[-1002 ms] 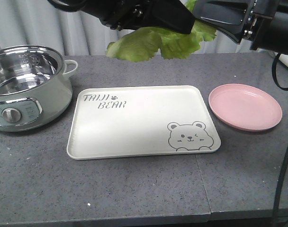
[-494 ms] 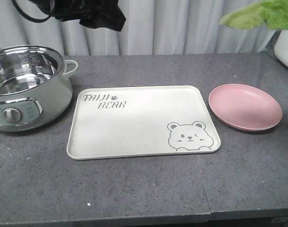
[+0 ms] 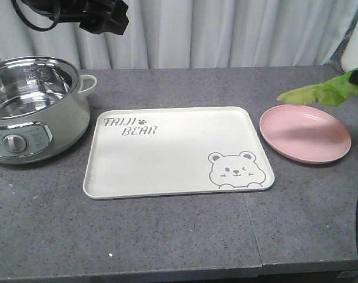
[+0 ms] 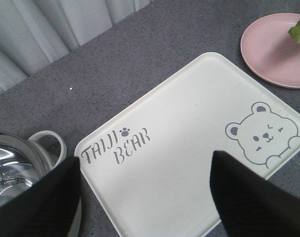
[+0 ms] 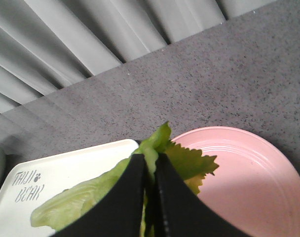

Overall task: Transfer vegetables to tray and serve
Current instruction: 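Lower the lettuce onto the pink plate and open the right gripper, then withdraw the open right gripper beside the pink plate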

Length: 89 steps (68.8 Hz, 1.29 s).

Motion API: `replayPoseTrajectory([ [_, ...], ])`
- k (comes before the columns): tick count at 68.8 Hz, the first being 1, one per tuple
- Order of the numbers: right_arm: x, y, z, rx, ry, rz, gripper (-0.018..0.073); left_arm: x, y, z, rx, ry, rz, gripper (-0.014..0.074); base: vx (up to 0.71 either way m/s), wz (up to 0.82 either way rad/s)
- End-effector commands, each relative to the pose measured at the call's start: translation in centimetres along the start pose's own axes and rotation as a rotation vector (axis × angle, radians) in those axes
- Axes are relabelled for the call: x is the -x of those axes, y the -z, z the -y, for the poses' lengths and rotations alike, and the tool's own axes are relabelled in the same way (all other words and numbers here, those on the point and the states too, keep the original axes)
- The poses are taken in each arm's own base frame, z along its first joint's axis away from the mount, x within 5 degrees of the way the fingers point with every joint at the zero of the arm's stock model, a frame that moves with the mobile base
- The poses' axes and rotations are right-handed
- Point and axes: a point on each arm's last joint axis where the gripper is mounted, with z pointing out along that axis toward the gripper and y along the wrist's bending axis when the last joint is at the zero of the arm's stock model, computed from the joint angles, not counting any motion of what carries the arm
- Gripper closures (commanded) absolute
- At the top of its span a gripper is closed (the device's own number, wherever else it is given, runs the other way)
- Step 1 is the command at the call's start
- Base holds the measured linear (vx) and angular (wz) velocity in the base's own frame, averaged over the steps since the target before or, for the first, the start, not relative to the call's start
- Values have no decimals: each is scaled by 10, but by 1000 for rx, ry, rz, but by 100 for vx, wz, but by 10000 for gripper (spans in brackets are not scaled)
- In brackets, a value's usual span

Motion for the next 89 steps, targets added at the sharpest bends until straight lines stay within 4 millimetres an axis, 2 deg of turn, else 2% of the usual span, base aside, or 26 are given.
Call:
replayPoseTrajectory([
  [1, 18, -6, -11, 70, 25, 53, 544, 6, 19, -1, 5, 12, 76, 62, 0, 0],
  [11, 21, -38, -12, 66, 90, -11, 533, 6, 15, 0, 4, 11, 67, 62, 0, 0],
  [23, 19, -56, -1, -50, 104, -85, 460, 6, 15, 0, 4, 11, 67, 62, 0, 0],
  [31, 8, -62, 11, -86, 95, -170, 331, 6, 12, 0, 4, 11, 61, 62, 0, 0],
  [39, 3, -61, 16, -134, 128, -236, 135, 6, 11, 0, 3, 11, 59, 62, 0, 0],
  [45, 6, -57, 18, -179, 146, -249, 70, 6, 11, 0, 3, 11, 59, 62, 0, 0],
  [68, 38, -36, 8, -337, 132, -293, 87, 6, 11, 0, 3, 11, 59, 62, 0, 0],
  [78, 35, -29, 14, -435, 92, -356, 95, 6, 11, 0, 3, 11, 59, 62, 0, 0],
  [89, 29, -30, 17, -440, 74, -406, 95, 6, 11, 0, 3, 11, 59, 62, 0, 0],
])
